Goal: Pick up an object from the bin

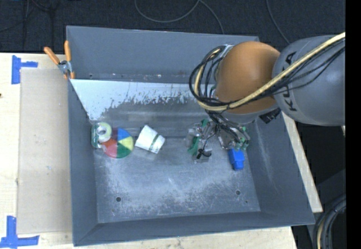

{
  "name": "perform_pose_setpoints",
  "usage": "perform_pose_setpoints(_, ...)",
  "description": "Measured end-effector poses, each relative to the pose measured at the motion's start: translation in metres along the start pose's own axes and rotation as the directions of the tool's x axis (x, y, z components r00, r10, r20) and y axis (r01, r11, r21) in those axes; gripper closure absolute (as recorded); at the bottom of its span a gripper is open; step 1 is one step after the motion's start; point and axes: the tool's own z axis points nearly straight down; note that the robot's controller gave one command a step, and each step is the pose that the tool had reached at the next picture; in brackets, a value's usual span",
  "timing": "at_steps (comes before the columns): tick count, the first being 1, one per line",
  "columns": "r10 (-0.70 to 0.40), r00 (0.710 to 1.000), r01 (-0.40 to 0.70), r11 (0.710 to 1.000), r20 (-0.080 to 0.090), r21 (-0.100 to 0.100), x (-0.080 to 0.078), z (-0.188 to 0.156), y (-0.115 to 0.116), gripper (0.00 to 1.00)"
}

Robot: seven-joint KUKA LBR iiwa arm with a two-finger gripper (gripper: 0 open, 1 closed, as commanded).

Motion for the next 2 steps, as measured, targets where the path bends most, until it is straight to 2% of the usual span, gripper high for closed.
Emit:
perform_pose_setpoints(1, 0.015, 1.0, -0.015, 1.0, -0.015, -0.002, -0.011, -0.035, -0.006, 1.0)
perform_pose_setpoints(2, 0.007, 1.0, -0.007, 1.0, -0.005, -0.001, -0.006, -0.104, 0.007, 1.0)
